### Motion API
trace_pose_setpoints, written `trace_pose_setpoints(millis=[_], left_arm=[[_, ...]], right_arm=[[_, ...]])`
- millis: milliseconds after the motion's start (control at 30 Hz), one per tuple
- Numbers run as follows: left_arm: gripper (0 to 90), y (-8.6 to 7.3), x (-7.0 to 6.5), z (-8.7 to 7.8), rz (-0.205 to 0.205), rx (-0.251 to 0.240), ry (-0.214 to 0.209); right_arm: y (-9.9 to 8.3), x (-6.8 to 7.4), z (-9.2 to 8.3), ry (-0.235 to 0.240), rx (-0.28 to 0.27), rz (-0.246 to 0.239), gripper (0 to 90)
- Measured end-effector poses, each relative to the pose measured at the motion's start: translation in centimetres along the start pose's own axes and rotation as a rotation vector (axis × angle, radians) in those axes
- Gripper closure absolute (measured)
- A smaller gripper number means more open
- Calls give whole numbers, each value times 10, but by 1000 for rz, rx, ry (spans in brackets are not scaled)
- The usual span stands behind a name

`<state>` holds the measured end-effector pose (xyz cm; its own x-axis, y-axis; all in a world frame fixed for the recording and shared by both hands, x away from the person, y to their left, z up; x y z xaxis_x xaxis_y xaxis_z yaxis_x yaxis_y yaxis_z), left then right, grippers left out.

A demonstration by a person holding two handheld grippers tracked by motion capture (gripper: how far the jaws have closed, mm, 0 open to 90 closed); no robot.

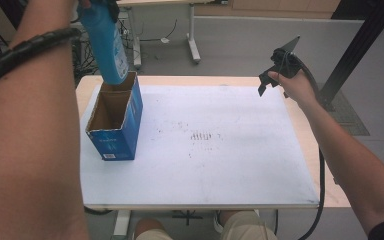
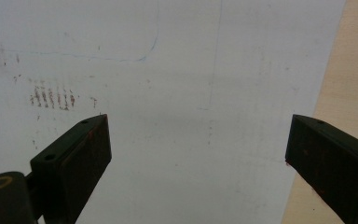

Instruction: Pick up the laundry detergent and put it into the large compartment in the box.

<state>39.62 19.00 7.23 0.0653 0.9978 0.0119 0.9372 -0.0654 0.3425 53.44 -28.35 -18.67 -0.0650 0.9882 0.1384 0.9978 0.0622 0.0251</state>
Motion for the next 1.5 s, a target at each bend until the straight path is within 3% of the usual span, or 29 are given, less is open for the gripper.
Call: trace_pose_setpoints(millis=[233, 433, 667, 1100, 1500], left_arm=[[376, -10, 22, 25, -33, 12, -1], [376, -14, 30, 46, -37, 28, 26], [376, -20, 42, 70, -51, 39, 24], [376, -35, 53, 119, -66, 50, 34], [375, -45, 50, 153, -63, 45, 21]], right_arm=[[0, 4, 1, -2, 2, -6, 68], [0, 4, 1, -5, 1, -2, 68], [0, 2, 1, -9, 2, 4, 68], [0, 5, 2, -15, 3, 3, 68], [-1, 6, 2, -18, 2, 3, 68]])
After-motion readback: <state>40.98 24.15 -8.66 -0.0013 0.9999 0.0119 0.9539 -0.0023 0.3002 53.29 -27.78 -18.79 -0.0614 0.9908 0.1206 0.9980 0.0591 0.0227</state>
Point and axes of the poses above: each handheld gripper's, and its own axes: z roughly forward along the jaws, y roughly out of its top, x roughly to its left, the point moved 6 cm from there along z, roughly forward along the jaws, and after that the axes turned 2 degrees about z, right-handed, at the moved point
